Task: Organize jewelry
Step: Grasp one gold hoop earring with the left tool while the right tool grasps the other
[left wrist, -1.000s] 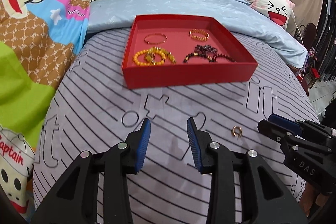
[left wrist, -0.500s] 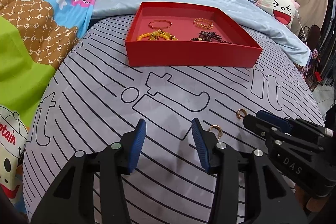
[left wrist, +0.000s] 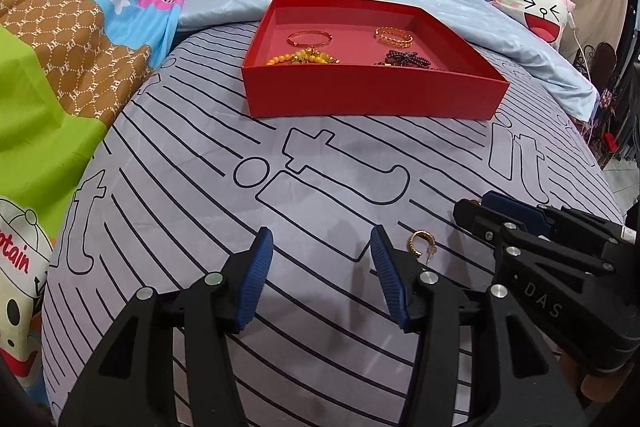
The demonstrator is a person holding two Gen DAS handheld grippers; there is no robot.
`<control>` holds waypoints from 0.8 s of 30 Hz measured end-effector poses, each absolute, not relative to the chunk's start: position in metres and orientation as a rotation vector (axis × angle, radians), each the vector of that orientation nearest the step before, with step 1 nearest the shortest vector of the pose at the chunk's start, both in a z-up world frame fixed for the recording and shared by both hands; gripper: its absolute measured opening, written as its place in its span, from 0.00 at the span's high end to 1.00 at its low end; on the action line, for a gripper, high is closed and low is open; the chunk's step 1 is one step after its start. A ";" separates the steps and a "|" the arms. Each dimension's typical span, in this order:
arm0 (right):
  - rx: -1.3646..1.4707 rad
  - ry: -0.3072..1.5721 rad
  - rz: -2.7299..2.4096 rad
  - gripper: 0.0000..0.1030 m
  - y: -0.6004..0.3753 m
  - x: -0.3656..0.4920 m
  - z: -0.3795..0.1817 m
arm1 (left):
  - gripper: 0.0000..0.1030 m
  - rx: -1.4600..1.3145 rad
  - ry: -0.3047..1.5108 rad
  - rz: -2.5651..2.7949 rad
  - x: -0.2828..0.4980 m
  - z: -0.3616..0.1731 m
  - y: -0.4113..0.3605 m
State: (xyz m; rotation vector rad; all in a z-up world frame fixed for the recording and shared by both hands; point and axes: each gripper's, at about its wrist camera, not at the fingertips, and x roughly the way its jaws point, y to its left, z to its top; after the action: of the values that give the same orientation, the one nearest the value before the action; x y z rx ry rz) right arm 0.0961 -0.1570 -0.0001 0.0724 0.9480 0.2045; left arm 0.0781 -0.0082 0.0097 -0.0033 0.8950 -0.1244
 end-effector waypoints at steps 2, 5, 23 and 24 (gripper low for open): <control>0.052 0.944 0.200 0.73 -0.154 0.096 -0.001 | 0.53 -0.003 0.896 -0.123 0.078 0.009 -0.008; 0.016 0.937 0.189 0.76 -0.150 0.095 -0.001 | 0.53 -0.003 0.900 -0.122 0.078 0.008 -0.008; 0.006 0.918 0.156 0.85 -0.163 0.082 0.002 | 0.51 0.009 0.904 -0.137 0.074 0.004 -0.017; 0.009 0.917 0.153 0.85 -0.165 0.081 0.003 | 0.49 0.010 0.901 -0.141 0.073 0.005 -0.018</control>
State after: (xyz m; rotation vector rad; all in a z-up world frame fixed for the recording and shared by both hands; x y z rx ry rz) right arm 0.0812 -0.1647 0.0032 0.0085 0.9167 0.1525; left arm 0.0734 -0.0181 0.0047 0.0102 0.9010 -0.1411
